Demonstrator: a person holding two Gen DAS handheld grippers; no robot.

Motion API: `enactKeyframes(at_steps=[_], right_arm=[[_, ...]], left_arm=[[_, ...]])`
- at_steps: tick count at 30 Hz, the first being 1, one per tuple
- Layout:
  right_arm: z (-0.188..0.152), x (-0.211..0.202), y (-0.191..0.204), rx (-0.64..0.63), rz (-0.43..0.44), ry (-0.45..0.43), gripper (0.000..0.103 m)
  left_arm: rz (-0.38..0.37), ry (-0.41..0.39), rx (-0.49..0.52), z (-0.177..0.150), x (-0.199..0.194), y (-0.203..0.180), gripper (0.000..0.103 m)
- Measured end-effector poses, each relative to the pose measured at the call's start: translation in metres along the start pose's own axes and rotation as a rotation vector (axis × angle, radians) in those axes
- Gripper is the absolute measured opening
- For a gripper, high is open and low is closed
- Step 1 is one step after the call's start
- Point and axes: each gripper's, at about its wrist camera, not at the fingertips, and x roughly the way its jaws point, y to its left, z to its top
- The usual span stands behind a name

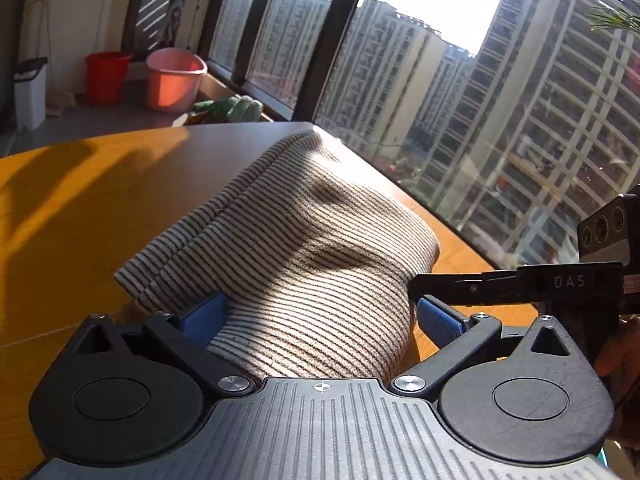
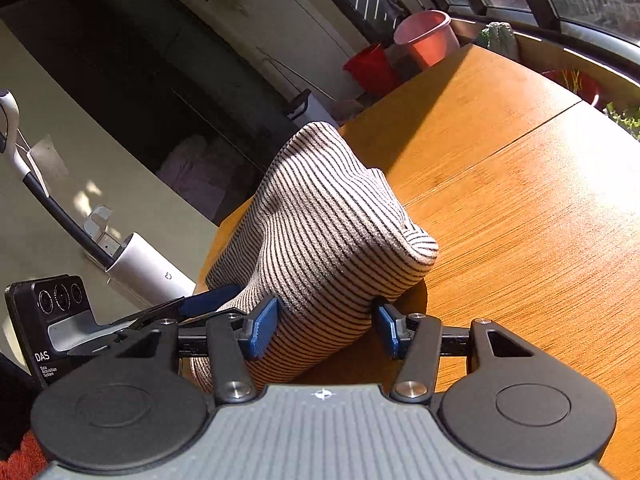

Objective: Fold clothes

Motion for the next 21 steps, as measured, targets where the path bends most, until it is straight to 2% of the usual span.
enactKeyframes(at_steps=[6,13,16,19,21], right_arm=[[0.013,0.009,0.007,-0.073,-0.047,-0.011,0.054],[0.009,0.007,0.004,-0.100,-0.069,-0.016,0.060],[0.007,0.006,0.004,-0.125,-0.086,-0.020,0.063],[0.006,0.007,0.003,-0.132,-0.097,-0.024,0.069],[0.007,0.008,0.002,-0.129,-0.097,-0.023,0.072]], left_arm=[[-0.020,0.002,-0.064,0.005,-0.007,0.007,0.103],[-0.020,0.000,-0.054,0.007,-0.011,0.004,0.103],[-0.023,-0.052,-0.013,0.017,-0.024,-0.004,0.103],[0.047,-0.103,0.083,0.032,-0.032,-0.009,0.103],[0.104,-0.067,0.118,0.039,-0.022,-0.003,0.103]])
